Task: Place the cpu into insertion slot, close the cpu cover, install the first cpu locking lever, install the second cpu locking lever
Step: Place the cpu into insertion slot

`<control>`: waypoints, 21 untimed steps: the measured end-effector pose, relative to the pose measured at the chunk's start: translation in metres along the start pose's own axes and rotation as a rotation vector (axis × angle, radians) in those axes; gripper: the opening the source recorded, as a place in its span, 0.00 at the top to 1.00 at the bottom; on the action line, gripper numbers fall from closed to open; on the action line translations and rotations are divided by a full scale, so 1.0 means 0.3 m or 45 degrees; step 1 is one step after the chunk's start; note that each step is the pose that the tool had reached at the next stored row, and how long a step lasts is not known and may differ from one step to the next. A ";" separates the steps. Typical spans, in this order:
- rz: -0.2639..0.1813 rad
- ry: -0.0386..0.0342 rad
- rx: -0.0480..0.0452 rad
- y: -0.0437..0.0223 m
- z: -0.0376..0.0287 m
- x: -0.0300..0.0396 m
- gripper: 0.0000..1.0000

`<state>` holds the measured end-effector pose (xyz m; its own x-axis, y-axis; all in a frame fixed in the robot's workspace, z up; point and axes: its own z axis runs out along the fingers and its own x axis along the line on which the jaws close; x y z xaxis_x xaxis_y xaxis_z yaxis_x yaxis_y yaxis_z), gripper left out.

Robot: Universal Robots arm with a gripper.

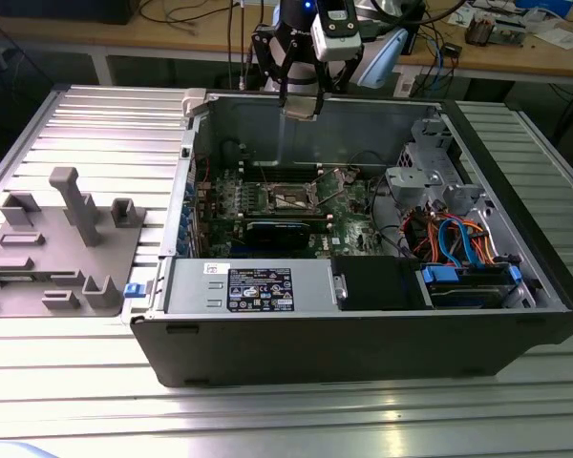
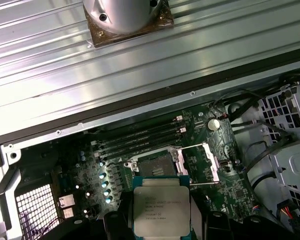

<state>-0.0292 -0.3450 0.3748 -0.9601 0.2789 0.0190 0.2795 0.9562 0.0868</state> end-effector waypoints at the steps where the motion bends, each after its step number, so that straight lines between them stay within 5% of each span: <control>1: 0.002 -0.0002 0.000 0.000 0.000 0.000 0.46; 21: 0.068 -0.0065 0.000 0.000 0.000 0.000 0.46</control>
<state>-0.0293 -0.3450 0.3748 -0.9437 0.3303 0.0186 0.3307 0.9399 0.0856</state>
